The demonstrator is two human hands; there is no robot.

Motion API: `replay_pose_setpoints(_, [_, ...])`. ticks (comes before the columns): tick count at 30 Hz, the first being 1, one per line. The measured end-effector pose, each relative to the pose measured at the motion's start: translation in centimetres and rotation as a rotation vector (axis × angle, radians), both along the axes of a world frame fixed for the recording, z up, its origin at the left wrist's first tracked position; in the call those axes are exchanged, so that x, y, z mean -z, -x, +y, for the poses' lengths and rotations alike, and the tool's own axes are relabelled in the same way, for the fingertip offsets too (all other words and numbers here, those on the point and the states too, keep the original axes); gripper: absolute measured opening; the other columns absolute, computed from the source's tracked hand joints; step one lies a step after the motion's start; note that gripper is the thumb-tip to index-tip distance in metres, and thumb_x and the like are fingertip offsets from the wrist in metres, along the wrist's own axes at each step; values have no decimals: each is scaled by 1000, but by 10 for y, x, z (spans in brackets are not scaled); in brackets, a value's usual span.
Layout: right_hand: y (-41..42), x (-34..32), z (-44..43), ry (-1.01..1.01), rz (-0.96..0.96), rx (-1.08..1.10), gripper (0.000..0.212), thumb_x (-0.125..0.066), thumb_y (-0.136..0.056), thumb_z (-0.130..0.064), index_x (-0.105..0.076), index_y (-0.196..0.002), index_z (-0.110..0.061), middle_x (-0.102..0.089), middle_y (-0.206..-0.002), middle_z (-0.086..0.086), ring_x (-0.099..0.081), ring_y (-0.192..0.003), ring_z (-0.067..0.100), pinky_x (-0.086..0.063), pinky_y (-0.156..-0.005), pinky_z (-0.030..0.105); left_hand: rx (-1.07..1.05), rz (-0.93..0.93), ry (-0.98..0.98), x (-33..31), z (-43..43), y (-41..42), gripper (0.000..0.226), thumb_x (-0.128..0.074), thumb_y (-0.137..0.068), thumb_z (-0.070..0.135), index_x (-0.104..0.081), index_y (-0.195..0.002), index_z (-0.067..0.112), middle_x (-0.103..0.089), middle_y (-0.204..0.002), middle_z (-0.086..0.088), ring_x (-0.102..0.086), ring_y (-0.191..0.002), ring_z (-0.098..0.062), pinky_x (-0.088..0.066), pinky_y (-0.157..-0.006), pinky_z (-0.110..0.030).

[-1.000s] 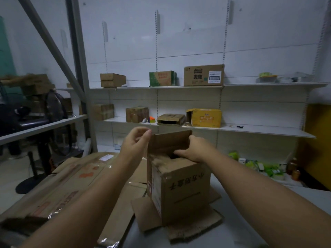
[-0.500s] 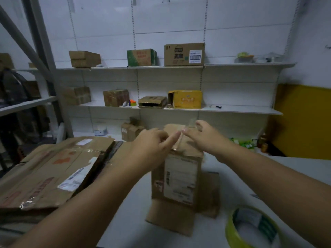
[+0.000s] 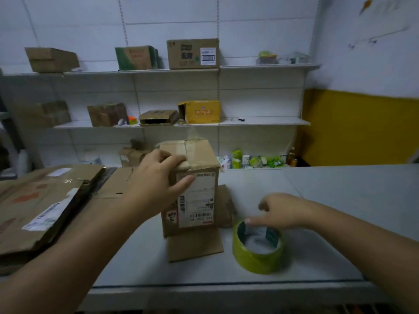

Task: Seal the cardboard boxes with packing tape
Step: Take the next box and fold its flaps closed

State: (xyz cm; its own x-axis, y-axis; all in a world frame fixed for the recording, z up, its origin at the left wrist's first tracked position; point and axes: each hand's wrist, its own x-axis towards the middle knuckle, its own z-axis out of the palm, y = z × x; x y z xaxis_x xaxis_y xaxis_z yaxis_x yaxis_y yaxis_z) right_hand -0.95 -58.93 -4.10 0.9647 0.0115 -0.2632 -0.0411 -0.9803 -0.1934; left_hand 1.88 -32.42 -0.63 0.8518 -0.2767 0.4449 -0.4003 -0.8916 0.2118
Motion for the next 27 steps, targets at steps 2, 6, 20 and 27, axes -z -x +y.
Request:
replay_pose_setpoints(2, [11, 15, -7, -30, -11, -17, 37, -62, -78, -58, -64, -88, -22, -66, -88, 0, -62, -83, 16, -50, -71, 33, -45, 36, -47, -6, -6, 2, 73, -45, -85, 62, -18, -147, 35, -28, -149, 2, -29, -134, -19, -35, -104, -39])
replay_pose_setpoints(6, [21, 30, -13, -288, -205, -65, 12, -60, -88, -29, -63, -76, -29, -64, -79, -5, -61, -78, 11, -51, -68, 31, 208, -325, 29, -6, -13, 30, 49, -47, -88, 45, -45, -132, 24, -30, -150, -10, -21, -139, -21, -31, -107, -42])
replay_pose_setpoints(20, [72, -5, -19, -224, -882, -457, 37, -42, -84, -43, -68, -110, -37, -63, -92, -18, -54, -81, 2, -40, -59, 13, 360, 750, 616, 0, -69, 78, 72, -68, -59, 55, -47, -125, 35, -55, -112, 15, -60, -98, -5, -55, -80, -24])
replay_pose_setpoints(27, [71, -16, -12, -662, -605, -453, 29, -57, -87, -23, -69, -99, -45, -67, -97, -21, -61, -91, 2, -49, -75, 20, 736, 785, 585, -39, -37, 83, 51, -45, -78, -2, -56, -125, 13, -54, -134, -6, -50, -125, -17, -41, -105, -32])
